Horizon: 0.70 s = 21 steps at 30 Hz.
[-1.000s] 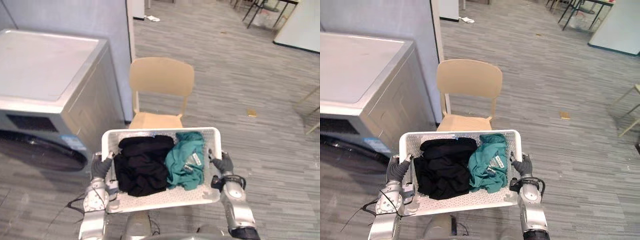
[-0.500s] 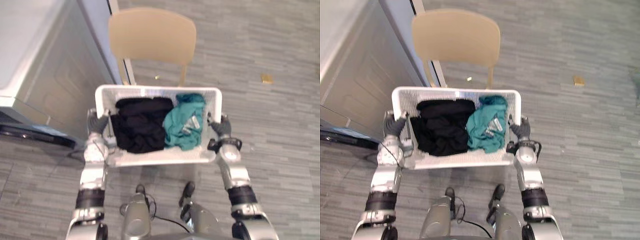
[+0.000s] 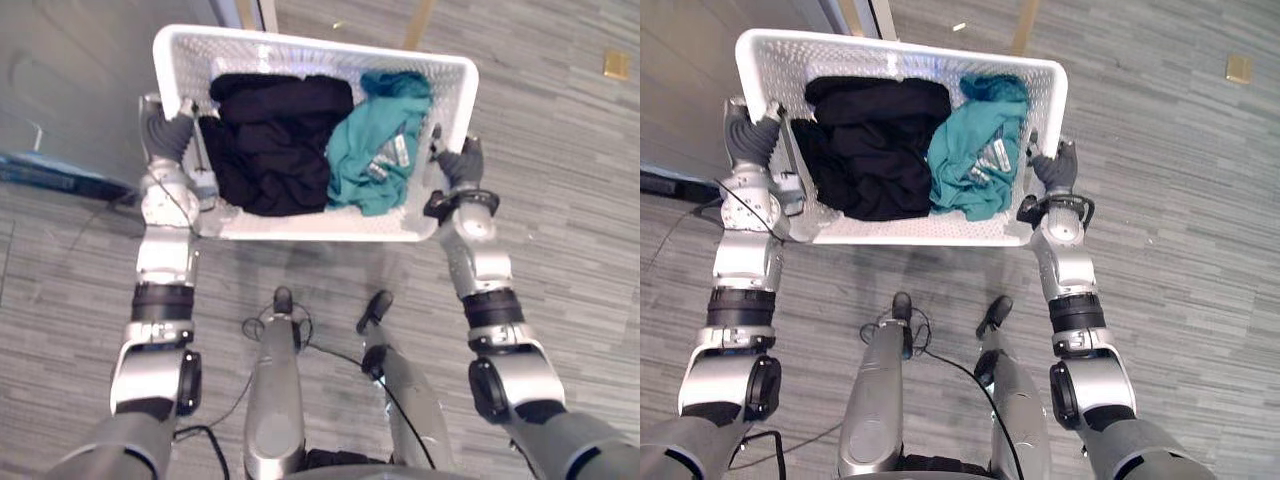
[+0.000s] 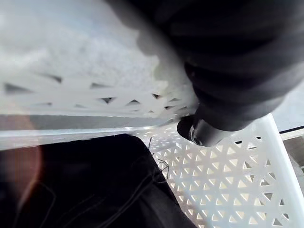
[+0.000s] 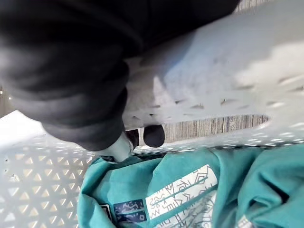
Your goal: Pick up the laundry basket with both hands and put the clothes into the washing machine.
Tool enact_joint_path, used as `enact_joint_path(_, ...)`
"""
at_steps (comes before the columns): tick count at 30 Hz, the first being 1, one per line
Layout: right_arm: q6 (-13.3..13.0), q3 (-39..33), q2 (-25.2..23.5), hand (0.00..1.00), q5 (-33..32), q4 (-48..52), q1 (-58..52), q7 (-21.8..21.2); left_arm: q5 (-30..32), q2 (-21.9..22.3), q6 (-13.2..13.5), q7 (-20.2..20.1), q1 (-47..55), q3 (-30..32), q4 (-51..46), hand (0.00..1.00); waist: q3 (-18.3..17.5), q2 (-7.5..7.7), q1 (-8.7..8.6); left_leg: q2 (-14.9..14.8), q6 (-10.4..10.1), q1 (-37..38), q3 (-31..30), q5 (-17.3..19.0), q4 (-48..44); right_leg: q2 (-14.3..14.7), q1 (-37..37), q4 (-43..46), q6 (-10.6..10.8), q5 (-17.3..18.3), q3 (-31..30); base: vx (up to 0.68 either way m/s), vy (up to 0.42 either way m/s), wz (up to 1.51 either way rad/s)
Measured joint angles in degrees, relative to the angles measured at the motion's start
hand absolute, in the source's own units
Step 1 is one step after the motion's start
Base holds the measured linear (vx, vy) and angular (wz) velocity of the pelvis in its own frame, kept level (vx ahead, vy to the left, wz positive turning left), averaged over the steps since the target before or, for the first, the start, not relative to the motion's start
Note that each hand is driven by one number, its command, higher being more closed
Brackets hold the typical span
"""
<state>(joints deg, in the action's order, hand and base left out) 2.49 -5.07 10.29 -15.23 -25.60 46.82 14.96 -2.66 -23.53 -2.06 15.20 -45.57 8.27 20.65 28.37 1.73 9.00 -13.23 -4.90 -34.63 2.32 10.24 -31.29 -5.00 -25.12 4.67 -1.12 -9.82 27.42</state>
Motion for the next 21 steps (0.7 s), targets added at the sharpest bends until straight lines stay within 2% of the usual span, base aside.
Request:
enact_joint_path(7,0.29,-2.46,2.11,1.00,-1.19,-8.08,10.58,0.01,-3.97,-2.06,0.01,-0.01,-9.25,-1.80,4.97,1.00,0.78,-0.11,-0.33,-1.22,-0.34,-3.82,-0.73,-0.21,-1.48,1.00,-2.47,-0.19,-0.60,-0.47,1.12,0.00,-0.007,-0.02)
enact_joint_path(11,0.38,-2.91,2.36,1.00,-1.18,-10.80,12.91,-0.01,-4.06,-2.02,0.11,0.24,-9.60,-1.79,5.03,1.00,0.78,-0.11,-0.51,-1.49,-0.56,-3.96,-0.68,-0.34,-0.82,1.25,-2.63,-0.63,-0.59,-0.47,1.85,0.02,-0.005,0.00)
enact_joint_path(12,0.40,-2.90,2.36,1.00,-1.18,-12.14,13.76,0.01,-4.06,-1.97,0.12,0.52,-9.60,-1.79,5.08,0.00,0.78,-0.11,-0.56,-1.58,-0.74,-4.09,-0.66,-0.44,-0.59,1.40,-2.72,-0.92,-0.59,-0.47,2.02,0.05,-0.018,-0.01)
enact_joint_path(13,0.39,-2.84,2.34,0.00,-1.17,-13.33,14.49,-0.01,-4.10,-1.96,0.13,1.24,-9.60,-1.79,5.46,0.00,0.78,-0.11,-0.51,-1.80,-0.88,-4.32,-0.69,-0.52,-0.56,1.66,-2.87,-1.06,-0.59,-0.48,2.11,0.04,-0.016,-0.01)
enact_joint_path(18,0.45,-2.85,2.22,0.00,-2.32,-17.28,17.68,0.02,-7.06,-1.42,0.16,4.62,-10.50,-0.99,8.01,0.00,0.78,-0.11,-0.75,-2.05,-1.72,-4.42,-0.72,-1.14,0.41,1.92,-3.12,-1.16,-0.59,-0.50,2.56,0.05,-0.001,0.02)
enact_joint_path(21,0.46,-2.78,2.32,0.00,-3.82,-20.03,19.85,-0.02,-8.68,-1.36,0.13,5.36,-13.09,-0.54,10.93,0.00,0.78,-0.11,-0.81,-2.15,-1.87,-4.30,-0.68,-1.26,0.62,1.99,-3.13,-1.17,-0.69,-0.57,2.61,0.00,0.000,0.00)
